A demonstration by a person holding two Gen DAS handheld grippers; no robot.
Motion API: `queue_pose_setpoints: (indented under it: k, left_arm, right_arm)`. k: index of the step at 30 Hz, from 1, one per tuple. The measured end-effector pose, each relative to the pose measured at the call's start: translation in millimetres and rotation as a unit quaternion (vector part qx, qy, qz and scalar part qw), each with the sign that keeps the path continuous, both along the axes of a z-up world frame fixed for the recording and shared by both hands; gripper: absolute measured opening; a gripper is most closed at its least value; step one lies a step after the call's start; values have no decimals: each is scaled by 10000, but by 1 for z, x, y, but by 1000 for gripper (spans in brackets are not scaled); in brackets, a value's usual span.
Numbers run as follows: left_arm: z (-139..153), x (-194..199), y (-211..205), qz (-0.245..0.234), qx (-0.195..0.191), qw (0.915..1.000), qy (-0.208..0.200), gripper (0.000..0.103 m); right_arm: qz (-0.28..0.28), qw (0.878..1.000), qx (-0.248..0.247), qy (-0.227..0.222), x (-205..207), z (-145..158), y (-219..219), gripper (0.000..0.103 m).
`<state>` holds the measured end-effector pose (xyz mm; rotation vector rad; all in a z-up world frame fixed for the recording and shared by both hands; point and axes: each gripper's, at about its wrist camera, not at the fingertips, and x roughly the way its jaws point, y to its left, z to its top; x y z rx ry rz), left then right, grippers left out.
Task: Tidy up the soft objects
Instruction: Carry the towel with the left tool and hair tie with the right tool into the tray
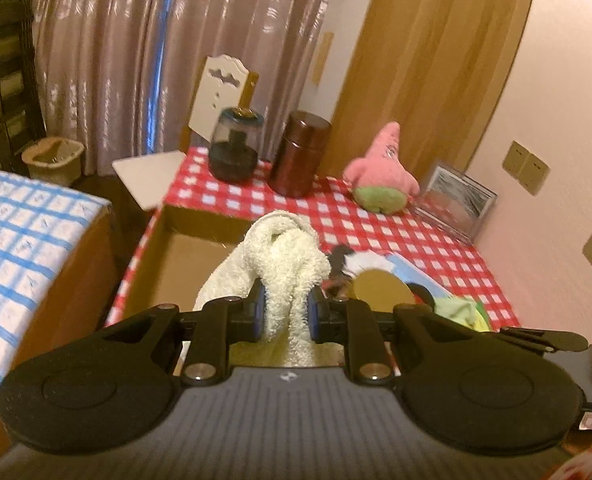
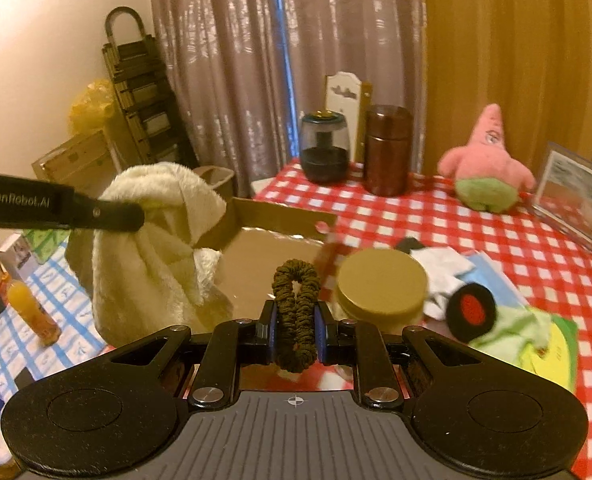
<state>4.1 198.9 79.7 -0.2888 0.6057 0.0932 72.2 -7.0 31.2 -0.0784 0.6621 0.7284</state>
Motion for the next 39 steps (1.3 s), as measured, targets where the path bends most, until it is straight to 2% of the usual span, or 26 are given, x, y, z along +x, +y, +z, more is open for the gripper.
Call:
queue_pose_setpoints:
  k: [5,11,18,22,24,26,30,37,39]
  left_arm:
    - [4,17,20,40,130,9999,11,18]
    - [-7,40,36,71,294,9994,164,18]
    - [-40,64,53,104,304,9981,522,18]
    - [-68,75,62,104,149,9966,800,19]
    - [-81,78,63,76,105,9956,925,23]
    - [-91,80,66,60,56,9945,1048,32]
    - [-95,72,73,227,76,9940,1069,45]
    - [-87,55,85,510,44,9944,928,48]
    - [-85,51,85,554,61,9943,908,49]
  right_arm:
    - [107,9999,133,1,16,7,23,19]
    - [237,9995,213,75,34,7,48,19]
    - [381,9975,98,590,55,-27,71,19]
    - [402,9951,-75,898,61,-53,78,19]
    - [408,9940,-119,1012,62,-60,80,19]
    - [420,9928,-137,1115,63,-67,82,19]
    - [447,9913,-155,1232,64,-78,83,19]
    - [518,9901,-20,1305,63,-83,88,19]
    - [610,9891,76,1338,63,-82,90,23]
